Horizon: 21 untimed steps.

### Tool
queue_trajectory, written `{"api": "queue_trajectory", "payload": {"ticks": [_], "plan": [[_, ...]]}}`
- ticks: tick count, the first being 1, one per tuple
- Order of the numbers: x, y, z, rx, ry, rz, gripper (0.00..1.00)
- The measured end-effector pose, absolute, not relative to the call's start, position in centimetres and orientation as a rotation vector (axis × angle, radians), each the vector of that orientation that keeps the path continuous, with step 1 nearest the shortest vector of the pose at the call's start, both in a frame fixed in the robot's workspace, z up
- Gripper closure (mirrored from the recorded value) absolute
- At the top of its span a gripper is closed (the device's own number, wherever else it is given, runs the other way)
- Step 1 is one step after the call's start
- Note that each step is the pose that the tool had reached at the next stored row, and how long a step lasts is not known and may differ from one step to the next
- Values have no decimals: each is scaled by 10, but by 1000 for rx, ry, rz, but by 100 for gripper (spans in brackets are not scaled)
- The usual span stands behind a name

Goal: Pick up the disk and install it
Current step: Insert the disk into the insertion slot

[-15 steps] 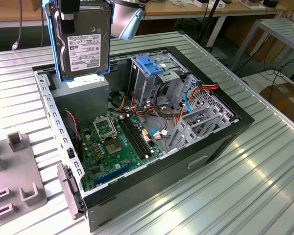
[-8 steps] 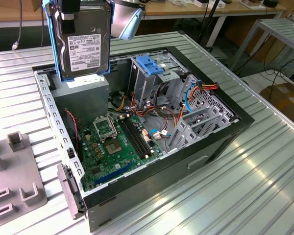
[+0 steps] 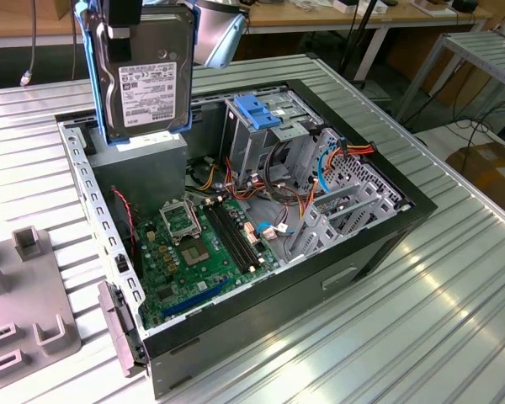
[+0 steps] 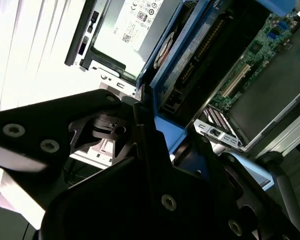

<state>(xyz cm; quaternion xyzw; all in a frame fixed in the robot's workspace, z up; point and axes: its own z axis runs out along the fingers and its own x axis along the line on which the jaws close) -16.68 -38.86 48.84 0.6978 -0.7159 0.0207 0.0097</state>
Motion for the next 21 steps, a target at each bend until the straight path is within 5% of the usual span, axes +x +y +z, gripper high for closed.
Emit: {"api": "queue_trajectory", "payload": {"ticks": [21], "plan": [[-158, -390, 488, 2179, -2235, 65, 63]]}}
